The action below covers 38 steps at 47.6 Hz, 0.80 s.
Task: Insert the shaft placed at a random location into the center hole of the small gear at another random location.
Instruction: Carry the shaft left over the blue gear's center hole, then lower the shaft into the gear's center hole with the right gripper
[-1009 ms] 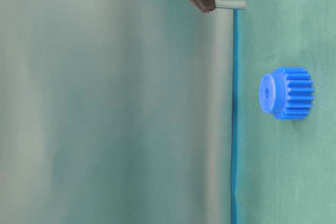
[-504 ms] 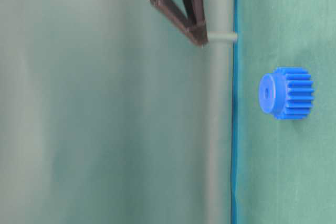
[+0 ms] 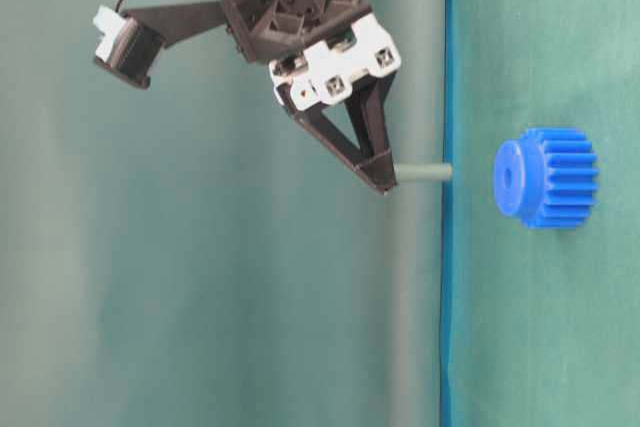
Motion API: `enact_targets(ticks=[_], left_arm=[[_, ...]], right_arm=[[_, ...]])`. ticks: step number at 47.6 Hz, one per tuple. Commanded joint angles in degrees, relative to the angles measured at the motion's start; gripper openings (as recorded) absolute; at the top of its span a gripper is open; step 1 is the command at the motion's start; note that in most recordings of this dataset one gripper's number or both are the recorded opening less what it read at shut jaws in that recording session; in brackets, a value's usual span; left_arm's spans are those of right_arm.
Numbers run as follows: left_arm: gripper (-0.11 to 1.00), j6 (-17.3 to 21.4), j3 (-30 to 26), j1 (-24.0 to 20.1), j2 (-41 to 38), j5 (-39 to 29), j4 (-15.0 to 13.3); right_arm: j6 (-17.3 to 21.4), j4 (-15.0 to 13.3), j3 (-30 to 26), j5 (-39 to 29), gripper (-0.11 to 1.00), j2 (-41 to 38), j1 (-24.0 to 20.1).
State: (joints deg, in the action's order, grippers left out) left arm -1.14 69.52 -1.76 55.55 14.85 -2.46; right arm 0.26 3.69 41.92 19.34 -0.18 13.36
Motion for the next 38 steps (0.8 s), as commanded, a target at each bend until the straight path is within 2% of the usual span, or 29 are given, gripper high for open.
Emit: enact_targets(ticks=[1,38], left_arm=[[0.0,0.0,-0.44,-0.09,-0.44,0.26,-0.09],[0.0,-0.09,-0.35,-0.09,-0.44,0.26,-0.09]], right_arm=[[-0.09,-0.09,-1.41,0.09,0.14,0.53,-0.26],[0.44,0.97,-0.09,2.9,0.14,-4.31,-0.44]])
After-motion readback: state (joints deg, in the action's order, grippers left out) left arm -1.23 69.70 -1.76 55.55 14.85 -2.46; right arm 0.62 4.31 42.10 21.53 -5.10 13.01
